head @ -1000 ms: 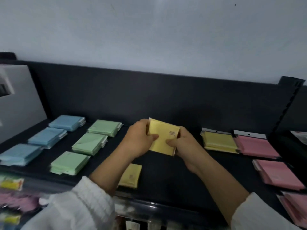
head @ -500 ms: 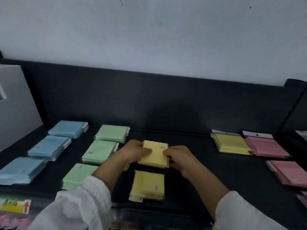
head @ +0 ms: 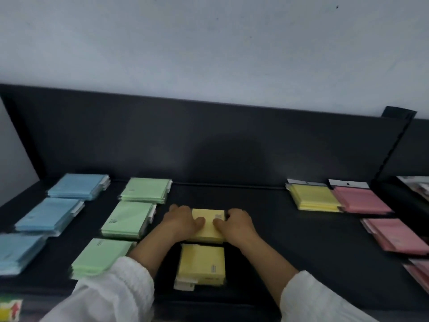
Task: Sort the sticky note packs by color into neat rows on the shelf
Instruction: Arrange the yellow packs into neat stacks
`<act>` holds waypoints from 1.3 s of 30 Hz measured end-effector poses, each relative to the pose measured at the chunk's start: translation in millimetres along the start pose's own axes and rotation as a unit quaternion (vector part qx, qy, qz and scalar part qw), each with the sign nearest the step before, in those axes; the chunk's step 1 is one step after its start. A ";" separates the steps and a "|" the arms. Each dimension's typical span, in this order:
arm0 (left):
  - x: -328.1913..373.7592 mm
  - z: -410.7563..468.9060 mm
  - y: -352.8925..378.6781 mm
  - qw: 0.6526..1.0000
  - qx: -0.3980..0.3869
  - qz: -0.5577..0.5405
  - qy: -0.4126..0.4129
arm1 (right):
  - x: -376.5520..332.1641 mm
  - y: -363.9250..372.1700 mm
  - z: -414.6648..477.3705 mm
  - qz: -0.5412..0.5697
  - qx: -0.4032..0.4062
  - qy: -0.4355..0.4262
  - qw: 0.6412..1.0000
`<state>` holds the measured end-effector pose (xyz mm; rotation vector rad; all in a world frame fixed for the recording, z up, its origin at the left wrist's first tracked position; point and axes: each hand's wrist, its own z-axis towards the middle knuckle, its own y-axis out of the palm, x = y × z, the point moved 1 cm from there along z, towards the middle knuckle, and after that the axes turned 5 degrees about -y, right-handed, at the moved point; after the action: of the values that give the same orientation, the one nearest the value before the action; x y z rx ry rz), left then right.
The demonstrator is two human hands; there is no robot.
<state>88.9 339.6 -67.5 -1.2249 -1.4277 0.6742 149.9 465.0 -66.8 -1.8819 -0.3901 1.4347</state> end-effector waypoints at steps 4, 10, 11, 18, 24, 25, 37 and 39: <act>6.5 -6.0 -14.9 0.996 0.060 0.049 0.036 | 7.1 -23.8 -2.5 0.067 -0.021 -0.006 0.997; 69.0 -28.1 -45.1 0.975 -0.084 -0.153 0.135 | 56.2 -117.1 16.5 -0.069 0.223 -0.083 0.969; 82.6 -27.9 -45.4 0.971 -0.107 -0.165 0.136 | 65.6 -133.8 22.9 -0.090 0.245 -0.073 0.963; 174.0 -0.6 -0.8 0.979 -0.124 -0.079 0.139 | 117.8 -198.2 53.4 -0.241 0.143 -0.030 0.959; 218.4 23.7 24.0 0.989 -0.101 -0.042 0.097 | 126.6 -230.7 66.4 -0.396 0.058 -0.082 0.913; 224.0 28.6 27.9 0.990 -0.097 -0.050 0.091 | 128.3 -234.8 69.6 -0.410 0.051 -0.092 0.906; 273.8 72.7 73.5 0.998 -0.030 -0.048 -0.004 | 141.7 -251.2 105.0 -0.439 -0.105 -0.108 0.886; 277.8 75.0 77.3 0.995 -0.028 -0.096 -0.021 | 146.1 -250.4 108.2 -0.432 -0.099 -0.117 0.889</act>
<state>74.8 637.1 -56.6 -1.1048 -1.5854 0.5327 144.3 768.6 -6.9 -1.3580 -1.3423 1.0005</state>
